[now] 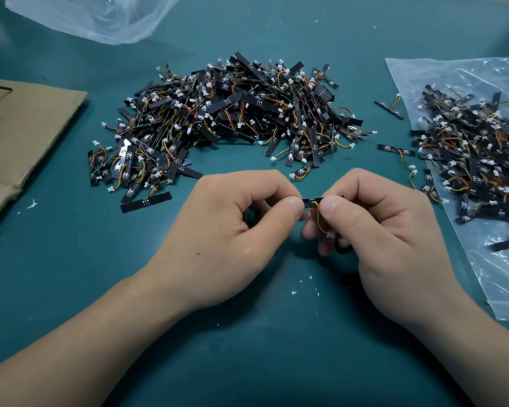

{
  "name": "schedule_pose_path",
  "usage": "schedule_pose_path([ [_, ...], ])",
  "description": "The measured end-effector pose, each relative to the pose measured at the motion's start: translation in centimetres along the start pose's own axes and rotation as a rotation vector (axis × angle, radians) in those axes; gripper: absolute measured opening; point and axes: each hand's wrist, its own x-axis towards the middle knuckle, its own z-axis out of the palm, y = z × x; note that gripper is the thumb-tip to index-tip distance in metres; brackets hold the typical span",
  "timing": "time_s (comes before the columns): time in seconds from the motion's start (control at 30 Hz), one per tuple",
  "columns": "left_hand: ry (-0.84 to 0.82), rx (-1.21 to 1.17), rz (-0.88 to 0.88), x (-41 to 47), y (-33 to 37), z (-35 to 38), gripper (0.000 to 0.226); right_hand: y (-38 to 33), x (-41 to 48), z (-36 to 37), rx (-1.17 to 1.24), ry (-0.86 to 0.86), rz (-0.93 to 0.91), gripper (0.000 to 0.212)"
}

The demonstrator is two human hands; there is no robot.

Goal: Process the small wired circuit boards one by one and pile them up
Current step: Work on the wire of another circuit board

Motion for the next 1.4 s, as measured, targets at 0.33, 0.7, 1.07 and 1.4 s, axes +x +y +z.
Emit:
schedule_pose_path([
  [0.33,-0.005,-0.011,0.002,0.01,0.08,0.02,0.021,0.3,0.01,-0.16,0.005,-0.057,-0.019,0.02],
  [0.7,0.005,0.021,0.017,0.02,0.08,-0.02,0.02,0.41,0.01,-0.16,0.001,-0.053,-0.022,0.02],
  [1.07,-0.009,-0.007,0.01,0.03,-0.08,-0.11,0.019,0.3,0.0,-0.2,0.004,-0.066,-0.04,0.022],
  [1.4,-0.015,0.007,0.025,0.01,-0.11,-0.03,0.02,0.19,-0.1,-0.16,-0.041,-0.055,-0.048,0.022],
])
